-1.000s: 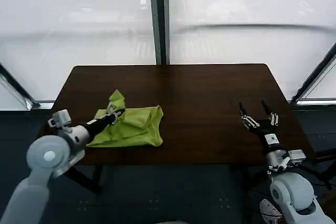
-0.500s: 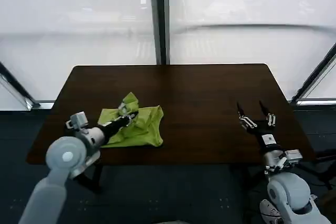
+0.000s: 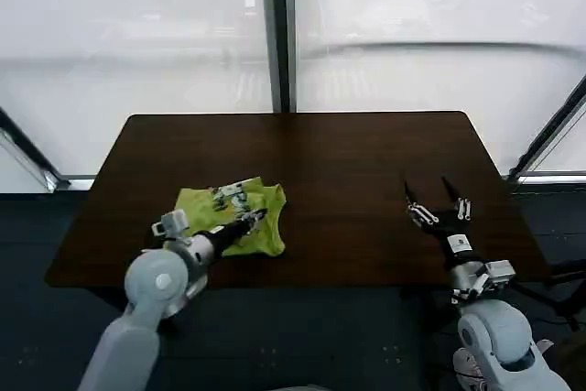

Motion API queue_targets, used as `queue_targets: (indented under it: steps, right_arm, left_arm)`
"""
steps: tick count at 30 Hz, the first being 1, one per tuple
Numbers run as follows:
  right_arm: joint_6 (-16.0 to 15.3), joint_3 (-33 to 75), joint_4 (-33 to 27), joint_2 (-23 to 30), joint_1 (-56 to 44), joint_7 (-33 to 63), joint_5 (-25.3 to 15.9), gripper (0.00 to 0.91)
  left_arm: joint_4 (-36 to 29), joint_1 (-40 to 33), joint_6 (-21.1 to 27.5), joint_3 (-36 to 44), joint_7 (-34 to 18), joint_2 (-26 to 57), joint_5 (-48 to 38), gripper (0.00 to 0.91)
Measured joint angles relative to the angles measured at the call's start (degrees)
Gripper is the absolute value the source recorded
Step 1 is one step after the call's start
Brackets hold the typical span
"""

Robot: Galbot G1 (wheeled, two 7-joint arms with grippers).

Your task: Fold and organize the clothes.

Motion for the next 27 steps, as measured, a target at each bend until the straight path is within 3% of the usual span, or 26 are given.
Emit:
queue_targets:
  steps: [4, 5, 10, 12, 13, 14, 15, 27]
  right_arm:
    - [-0.01, -2.35, -1.2, 0.46, 2.82, -1.01, -2.5, 0.878]
    - [0.0, -2.92, -1.53, 0.61, 3.46, -1.29, -3.13, 0.819]
    - [-0.04, -6.92, -3.79, 1.55, 6.95, -2.33, -4.44, 0.761]
    - [-0.03, -8.14, -4.45, 1.65, 7.82, -2.59, -4.48, 0.634]
    - [0.0, -8.62, -4.69, 1.7, 8.17, -2.75, -4.48, 0.429]
    - [0.04, -8.95, -4.82, 1.72, 8.41, -2.81, -4.47, 0.293]
    - [0.11, -9.23, -4.91, 1.72, 8.62, -2.86, -4.45, 0.0]
    - [1.17, -8.27, -3.82, 0.32, 7.56, -2.28, -2.54, 0.0]
  left_arm:
    - [-0.08, 0.56, -0.1, -0.21, 0.05, 0.02, 0.4, 0.878]
    - [-0.08, 0.59, -0.12, -0.22, 0.05, 0.06, 0.47, 0.878]
    - [-0.06, 0.61, -0.14, -0.23, 0.06, 0.14, 0.67, 0.878]
    - [0.05, 0.63, -0.14, -0.23, 0.06, 0.14, 0.75, 0.878]
    - [0.09, 0.65, -0.14, -0.24, 0.06, 0.14, 0.77, 0.878]
    - [0.12, 0.68, -0.14, -0.26, 0.06, 0.14, 0.8, 0.878]
    - [0.16, 0.69, -0.14, -0.33, 0.05, 0.14, 0.83, 0.878]
    - [0.94, 0.55, -0.15, -0.43, 0.0, 0.04, 1.0, 0.878]
